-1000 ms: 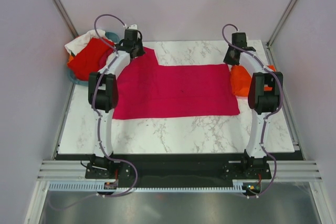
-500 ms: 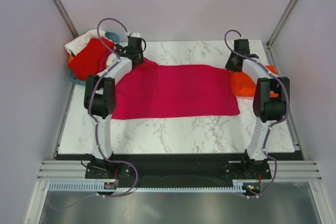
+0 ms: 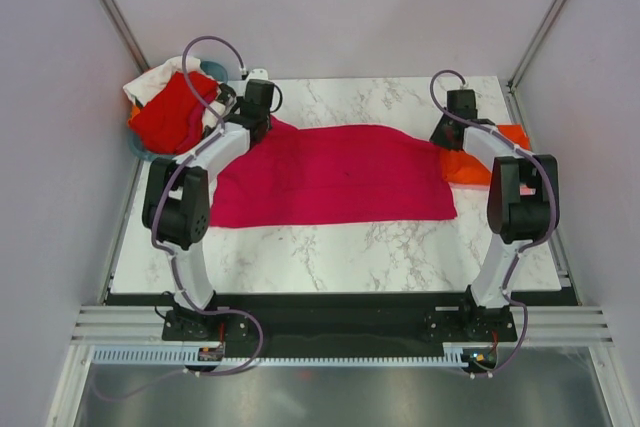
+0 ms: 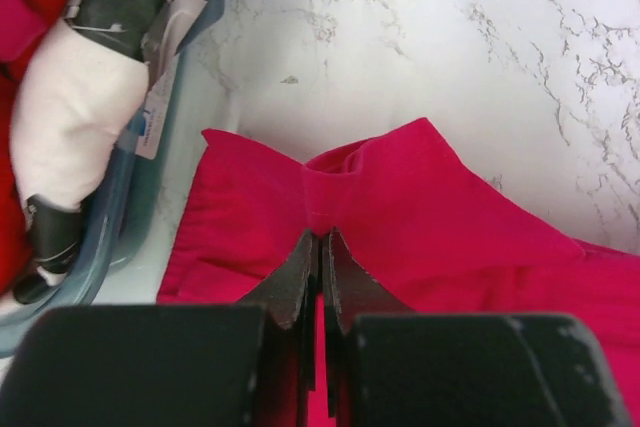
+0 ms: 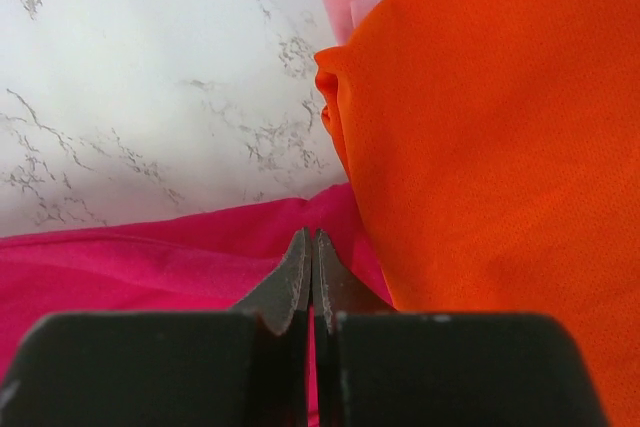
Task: Fold and stack the t-shirts
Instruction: Fold the tshirt
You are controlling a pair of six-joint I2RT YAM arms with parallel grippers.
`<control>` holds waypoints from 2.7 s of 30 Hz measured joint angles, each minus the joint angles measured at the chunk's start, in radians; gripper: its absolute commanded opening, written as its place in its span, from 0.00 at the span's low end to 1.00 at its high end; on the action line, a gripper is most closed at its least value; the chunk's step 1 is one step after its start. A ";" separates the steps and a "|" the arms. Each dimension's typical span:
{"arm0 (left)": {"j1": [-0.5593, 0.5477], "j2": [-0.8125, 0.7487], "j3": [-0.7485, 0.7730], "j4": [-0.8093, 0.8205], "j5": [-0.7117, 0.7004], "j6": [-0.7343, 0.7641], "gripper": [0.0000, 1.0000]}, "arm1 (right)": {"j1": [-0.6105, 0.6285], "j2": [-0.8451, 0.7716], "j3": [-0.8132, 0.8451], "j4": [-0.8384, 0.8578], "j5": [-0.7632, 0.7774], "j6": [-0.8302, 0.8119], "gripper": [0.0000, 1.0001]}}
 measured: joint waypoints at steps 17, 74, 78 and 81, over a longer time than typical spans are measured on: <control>-0.086 -0.139 -0.164 -0.007 -0.183 0.044 0.02 | -0.009 -0.104 -0.123 0.087 0.043 0.037 0.00; -0.226 -0.325 -0.523 -0.102 -0.314 -0.100 0.09 | -0.011 -0.376 -0.610 0.332 0.088 0.192 0.20; -0.245 -0.361 -0.571 -0.112 -0.305 -0.150 0.30 | -0.012 -0.404 -0.650 0.362 0.105 0.217 0.54; -0.262 -0.409 -0.593 -0.122 -0.288 -0.177 0.32 | -0.012 -0.449 -0.664 0.375 0.116 0.218 0.59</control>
